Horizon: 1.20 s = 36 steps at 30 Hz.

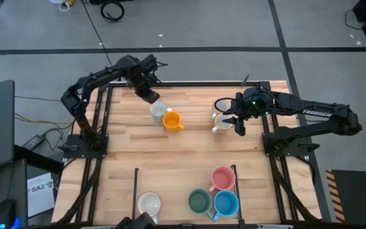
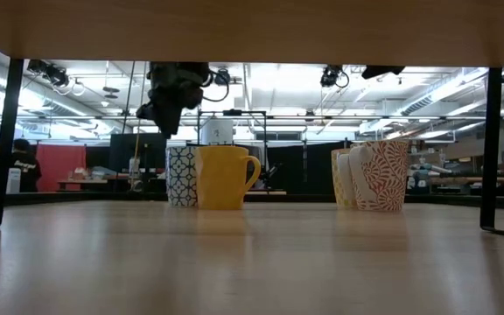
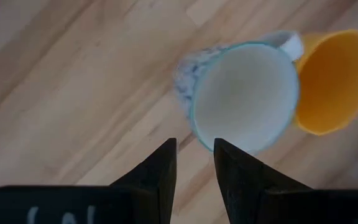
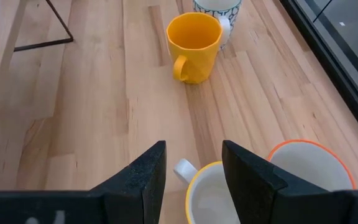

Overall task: Place coffee mugs
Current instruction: Put the dark blue mug on the shelf

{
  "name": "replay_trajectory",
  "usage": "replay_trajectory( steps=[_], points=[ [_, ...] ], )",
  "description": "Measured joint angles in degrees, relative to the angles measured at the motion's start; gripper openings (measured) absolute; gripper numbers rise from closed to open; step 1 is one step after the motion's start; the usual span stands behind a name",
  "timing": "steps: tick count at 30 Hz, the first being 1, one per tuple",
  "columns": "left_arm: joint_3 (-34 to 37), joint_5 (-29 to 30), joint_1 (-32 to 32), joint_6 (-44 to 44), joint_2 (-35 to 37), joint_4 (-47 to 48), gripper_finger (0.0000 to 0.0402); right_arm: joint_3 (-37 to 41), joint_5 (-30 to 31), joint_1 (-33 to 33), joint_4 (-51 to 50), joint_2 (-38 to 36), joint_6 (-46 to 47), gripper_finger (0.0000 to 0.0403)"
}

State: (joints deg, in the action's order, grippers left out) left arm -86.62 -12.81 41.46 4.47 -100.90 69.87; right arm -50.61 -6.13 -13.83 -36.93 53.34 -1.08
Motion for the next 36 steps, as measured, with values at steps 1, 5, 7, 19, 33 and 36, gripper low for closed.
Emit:
replay_trajectory(
  steps=[1,5,7,19,33,36],
  points=[
    [0.0,0.6,-0.4,0.0,0.0,-0.4,0.0114,0.0,0.0,0.0,0.0,0.0,0.0,0.0163],
    [-0.1,2.0,-1.1,1.0,0.1,-0.6,0.0114,0.0,0.0,0.0,0.1,0.0,-0.1,0.0162],
    [-0.1,2.4,-1.5,1.1,0.1,-0.6,0.0114,0.0,0.0,0.0,0.1,0.0,-0.1,0.0162],
    [-0.1,2.7,-2.6,4.0,0.4,4.3,0.0114,0.0,0.0,0.0,0.1,0.0,0.0,0.0163],
    [1.7,5.1,-9.7,5.5,4.0,5.3,0.0114,0.0,0.0,0.0,0.1,0.0,1.0,0.0163],
    [7.3,5.1,-10.3,5.6,7.3,3.9,0.0114,0.0,0.0,0.0,0.0,0.0,1.5,0.0162]
  ],
)
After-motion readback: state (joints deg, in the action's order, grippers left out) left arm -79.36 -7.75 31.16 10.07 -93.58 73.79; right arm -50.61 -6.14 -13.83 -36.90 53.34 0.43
